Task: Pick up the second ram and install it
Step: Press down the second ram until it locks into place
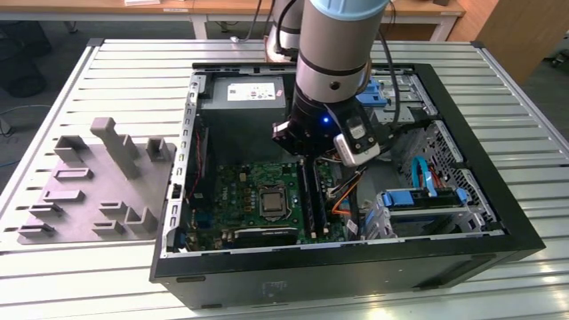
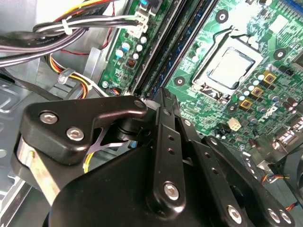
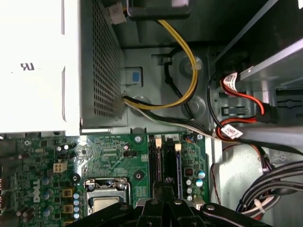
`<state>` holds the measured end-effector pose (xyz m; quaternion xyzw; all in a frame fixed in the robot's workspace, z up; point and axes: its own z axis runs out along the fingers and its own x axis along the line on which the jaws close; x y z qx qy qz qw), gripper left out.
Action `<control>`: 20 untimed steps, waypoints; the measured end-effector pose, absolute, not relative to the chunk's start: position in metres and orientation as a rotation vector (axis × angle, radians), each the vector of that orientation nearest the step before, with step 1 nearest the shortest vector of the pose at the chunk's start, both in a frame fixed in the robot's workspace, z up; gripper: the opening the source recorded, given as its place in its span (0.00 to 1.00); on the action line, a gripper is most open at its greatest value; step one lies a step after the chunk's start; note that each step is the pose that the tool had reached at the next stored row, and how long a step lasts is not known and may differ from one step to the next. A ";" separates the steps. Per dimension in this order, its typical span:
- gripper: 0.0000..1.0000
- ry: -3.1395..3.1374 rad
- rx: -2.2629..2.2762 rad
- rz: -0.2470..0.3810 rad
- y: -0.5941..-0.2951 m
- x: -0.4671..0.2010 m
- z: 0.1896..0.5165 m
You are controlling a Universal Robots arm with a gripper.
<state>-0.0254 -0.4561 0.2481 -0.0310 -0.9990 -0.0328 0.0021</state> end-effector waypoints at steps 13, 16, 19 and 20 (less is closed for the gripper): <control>0.11 -3.134 -0.097 -0.103 -0.451 -0.026 0.242; 0.11 -3.134 -0.097 -0.103 -0.448 -0.025 0.242; 0.11 -3.134 -0.097 -0.103 -0.447 -0.025 0.239; 0.11 -3.134 -0.097 -0.103 -0.447 -0.025 0.238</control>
